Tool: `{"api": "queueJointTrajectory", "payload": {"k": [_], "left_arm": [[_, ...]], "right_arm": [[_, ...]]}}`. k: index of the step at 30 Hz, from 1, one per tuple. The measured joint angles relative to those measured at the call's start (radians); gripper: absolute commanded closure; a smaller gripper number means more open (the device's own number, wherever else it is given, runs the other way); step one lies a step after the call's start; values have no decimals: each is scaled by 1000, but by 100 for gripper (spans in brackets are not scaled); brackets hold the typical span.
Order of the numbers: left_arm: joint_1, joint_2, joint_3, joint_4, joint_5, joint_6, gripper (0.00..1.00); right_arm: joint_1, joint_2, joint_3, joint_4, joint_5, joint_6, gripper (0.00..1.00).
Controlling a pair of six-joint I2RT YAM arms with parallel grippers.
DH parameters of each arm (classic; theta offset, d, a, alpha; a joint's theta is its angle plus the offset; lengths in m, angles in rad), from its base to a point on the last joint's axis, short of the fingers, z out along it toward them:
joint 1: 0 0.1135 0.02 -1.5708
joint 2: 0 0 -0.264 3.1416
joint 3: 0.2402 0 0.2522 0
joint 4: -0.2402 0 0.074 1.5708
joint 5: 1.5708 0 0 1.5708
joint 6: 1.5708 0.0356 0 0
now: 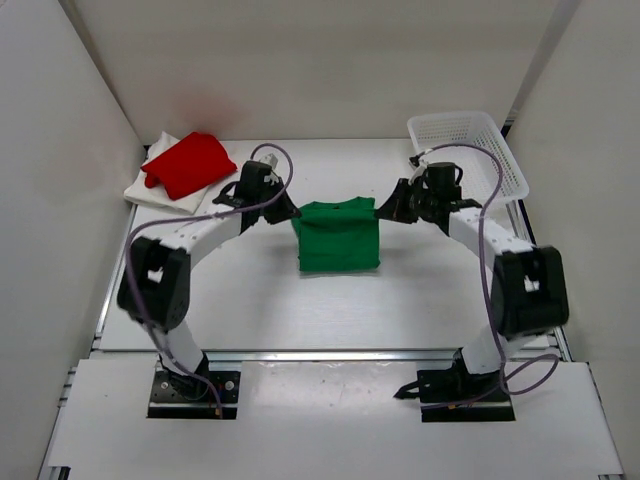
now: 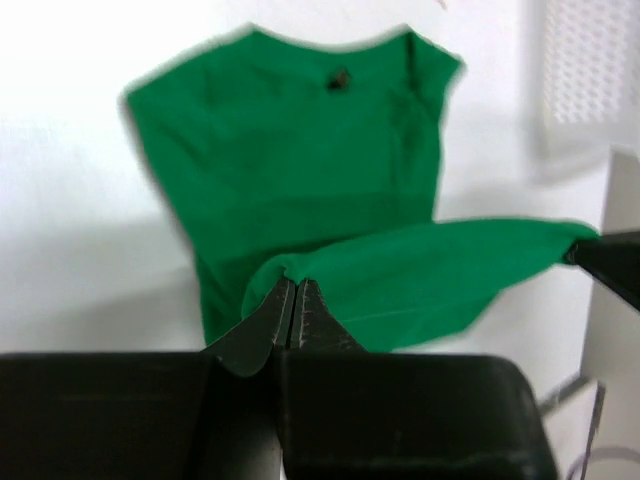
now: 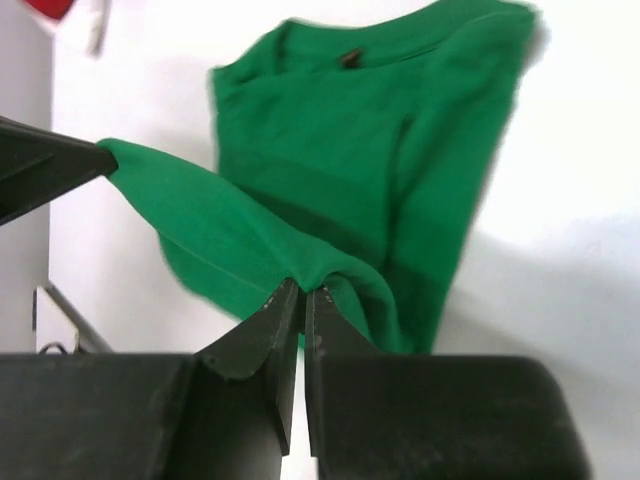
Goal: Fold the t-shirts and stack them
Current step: Fold the long partially folded tshirt into a neat square
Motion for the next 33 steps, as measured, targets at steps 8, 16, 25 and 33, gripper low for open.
{"api": "queueJointTrajectory", "payload": {"k": [8, 16, 25, 33], "left_arm": [[73, 290, 257, -11, -11, -26, 96], [150, 338, 294, 64, 0, -76, 64], [107, 245, 195, 145, -23, -86, 71], [-110, 189, -135, 346, 22, -125, 81]], "right_arm": [[-50, 404, 315, -33, -82, -7, 99], [-53, 570, 603, -69, -93, -9, 53], [-11, 387, 336, 23, -37, -15, 100], [61, 354, 72, 170, -63, 20, 100]]}}
